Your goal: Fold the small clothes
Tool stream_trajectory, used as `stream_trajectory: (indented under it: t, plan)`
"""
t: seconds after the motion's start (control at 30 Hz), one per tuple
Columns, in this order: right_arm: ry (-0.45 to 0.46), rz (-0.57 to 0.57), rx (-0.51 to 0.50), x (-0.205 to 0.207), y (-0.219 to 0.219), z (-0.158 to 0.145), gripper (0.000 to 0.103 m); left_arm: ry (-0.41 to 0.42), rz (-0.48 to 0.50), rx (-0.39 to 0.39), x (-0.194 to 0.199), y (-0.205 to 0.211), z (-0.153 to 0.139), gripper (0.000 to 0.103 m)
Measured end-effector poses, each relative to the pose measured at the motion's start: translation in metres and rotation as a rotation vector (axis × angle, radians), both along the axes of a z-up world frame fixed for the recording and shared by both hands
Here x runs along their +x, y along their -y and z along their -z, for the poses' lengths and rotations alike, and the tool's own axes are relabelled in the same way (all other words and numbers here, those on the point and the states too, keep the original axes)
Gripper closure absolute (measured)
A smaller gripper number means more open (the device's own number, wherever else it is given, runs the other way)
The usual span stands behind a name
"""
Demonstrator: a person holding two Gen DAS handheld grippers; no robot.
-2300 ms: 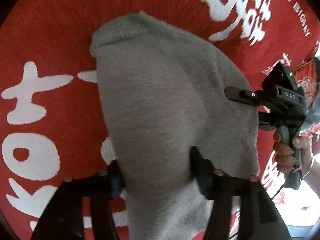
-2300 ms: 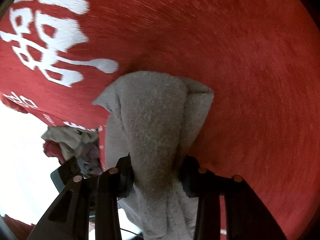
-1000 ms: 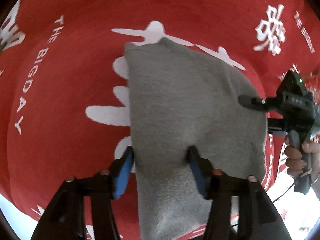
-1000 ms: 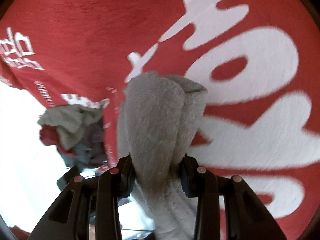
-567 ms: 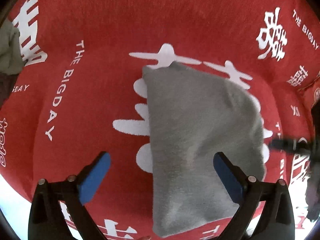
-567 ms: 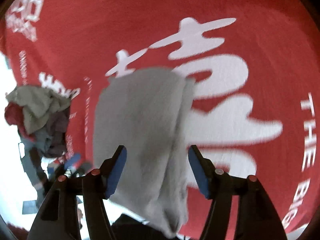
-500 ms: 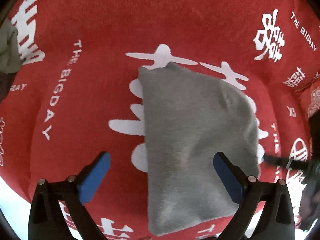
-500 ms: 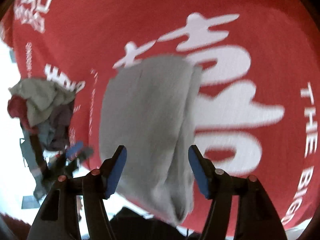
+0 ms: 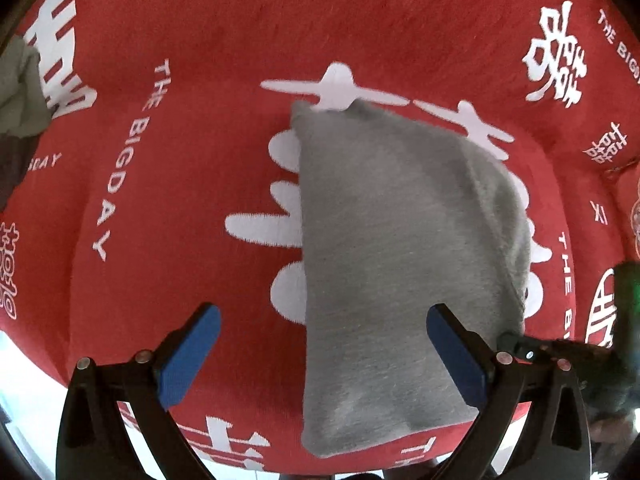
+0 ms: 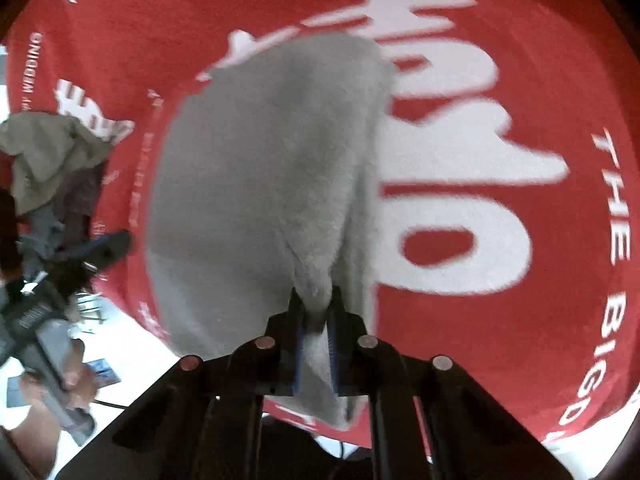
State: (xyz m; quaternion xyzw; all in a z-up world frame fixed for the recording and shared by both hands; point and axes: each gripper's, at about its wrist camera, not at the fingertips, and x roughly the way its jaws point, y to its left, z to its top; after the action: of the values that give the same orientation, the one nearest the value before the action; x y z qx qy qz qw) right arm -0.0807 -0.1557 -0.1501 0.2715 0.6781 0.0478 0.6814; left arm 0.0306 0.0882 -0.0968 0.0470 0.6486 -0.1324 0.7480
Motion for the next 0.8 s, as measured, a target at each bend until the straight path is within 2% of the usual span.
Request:
stream_trajectory:
  t: [0.1,0.33,0.37,0.4,0.47,0.57,0.63,0.73,0.8]
  plan:
    - [0.004,0.035,0.027,-0.008,0.004,0.005,0.095,-0.035,0.014,0.035,-0.003,0.001,0.007,0.0]
    - [-0.029,0.007,-0.045,-0.004,-0.006,-0.008,0.095,-0.079,0.03,0.095,-0.007,0.004,0.014,0.0]
    - [-0.036,0.005,-0.079,-0.003,-0.009,-0.012,0.087,-0.087,0.033,0.097,-0.008,0.004,0.015,0.0]
    - [-0.039,-0.007,-0.129,-0.002,-0.012,-0.018,0.073,-0.091,0.036,0.101,-0.008,0.004,0.015,0.0]
    - [-0.001,-0.033,-0.236,0.002,-0.019,-0.037,0.06,-0.093,0.047,0.102,-0.009,0.006,0.015,0.0]
    - [0.112,-0.072,-0.314,0.009,-0.033,-0.065,0.059,-0.078,0.063,0.1,-0.012,0.009,0.013,0.0]
    - [0.145,-0.111,-0.32,0.015,-0.043,-0.067,0.06,-0.074,0.068,0.101,-0.013,0.011,0.012,0.0]
    - [0.11,-0.137,-0.288,0.024,-0.054,-0.048,0.065,-0.074,0.069,0.113,-0.015,0.012,0.013,0.0]
    - [0.042,-0.161,-0.3,0.025,-0.058,-0.025,0.065,-0.079,0.07,0.129,-0.017,0.012,0.014,0.0]
